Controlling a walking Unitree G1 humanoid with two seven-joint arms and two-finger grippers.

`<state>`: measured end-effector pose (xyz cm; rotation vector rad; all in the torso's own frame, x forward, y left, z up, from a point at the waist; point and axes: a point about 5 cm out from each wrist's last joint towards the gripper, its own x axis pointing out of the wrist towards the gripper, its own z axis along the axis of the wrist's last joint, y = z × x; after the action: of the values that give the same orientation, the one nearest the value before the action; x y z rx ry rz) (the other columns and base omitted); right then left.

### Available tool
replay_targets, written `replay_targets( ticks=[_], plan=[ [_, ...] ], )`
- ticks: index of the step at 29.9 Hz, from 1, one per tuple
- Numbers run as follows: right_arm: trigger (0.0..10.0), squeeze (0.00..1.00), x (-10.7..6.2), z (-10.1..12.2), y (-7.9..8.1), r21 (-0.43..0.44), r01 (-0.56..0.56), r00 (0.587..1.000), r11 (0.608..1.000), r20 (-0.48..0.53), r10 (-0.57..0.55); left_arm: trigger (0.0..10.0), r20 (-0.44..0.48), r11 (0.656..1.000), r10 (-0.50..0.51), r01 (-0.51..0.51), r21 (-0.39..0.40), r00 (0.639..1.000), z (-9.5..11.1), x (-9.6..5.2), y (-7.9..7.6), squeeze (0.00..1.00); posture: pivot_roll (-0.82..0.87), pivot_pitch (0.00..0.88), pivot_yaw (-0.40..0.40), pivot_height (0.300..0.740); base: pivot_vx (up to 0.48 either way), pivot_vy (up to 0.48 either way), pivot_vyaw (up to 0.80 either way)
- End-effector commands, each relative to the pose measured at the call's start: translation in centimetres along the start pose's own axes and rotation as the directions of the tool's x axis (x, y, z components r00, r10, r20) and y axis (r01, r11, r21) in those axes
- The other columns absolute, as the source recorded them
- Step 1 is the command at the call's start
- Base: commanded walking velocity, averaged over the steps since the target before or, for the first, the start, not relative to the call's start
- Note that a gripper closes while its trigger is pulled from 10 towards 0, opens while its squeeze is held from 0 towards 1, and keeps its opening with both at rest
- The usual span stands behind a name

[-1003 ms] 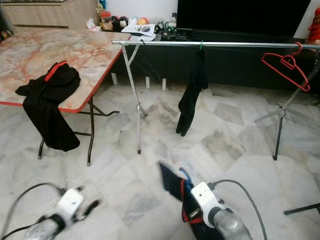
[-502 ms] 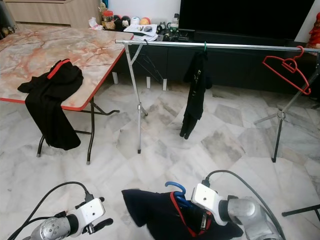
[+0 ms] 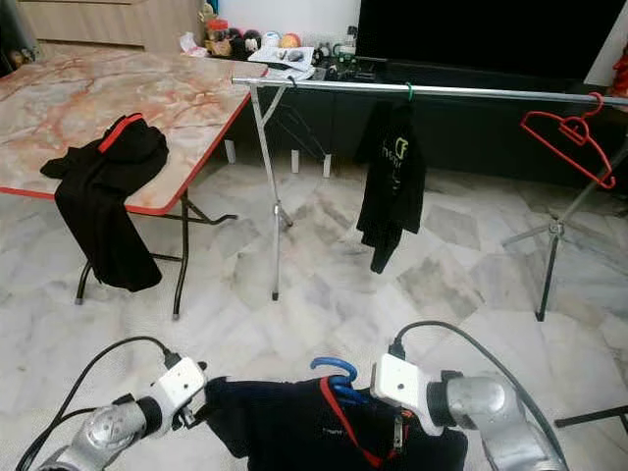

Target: Hang hanger

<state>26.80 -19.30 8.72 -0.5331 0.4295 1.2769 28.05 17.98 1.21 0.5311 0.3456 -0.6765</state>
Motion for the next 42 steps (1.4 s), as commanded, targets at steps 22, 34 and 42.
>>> replay_targets(
  ticks=[22, 34, 42],
  plan=[
    [10.0, 0.0, -1.1, 1.9, -0.4, -0.017, 0.054, 0.998, 0.998, 0.04, -0.053, 0.0, -0.048, 0.996, -0.064, 0.061, -0.062, 0.997, -0.5, 0.1, -0.3, 0.0, -0.04, 0.079, -0.025, 0.74, 0.0, 0.0, 0.0],
    [10.0, 0.0, -0.7, 2.0, -0.4, -0.013, 0.068, 0.997, 0.998, 0.049, -0.067, 0.0, -0.033, 0.996, -0.02, 0.017, -0.09, 0.999, -0.8, -0.5, 0.5, 0.0, -0.03, 0.073, -0.023, 0.74, 0.0, 0.0, 0.0],
    [10.0, 0.0, -0.6, 2.1, -0.6, -0.013, 0.079, 0.996, 0.997, 0.052, -0.078, 0.0, -0.029, 0.996, -0.02, 0.018, -0.09, 0.999, -0.8, -0.5, 0.5, 0.0, -0.03, 0.074, -0.023, 0.74, 0.0, 0.0, 0.0]
  ],
)
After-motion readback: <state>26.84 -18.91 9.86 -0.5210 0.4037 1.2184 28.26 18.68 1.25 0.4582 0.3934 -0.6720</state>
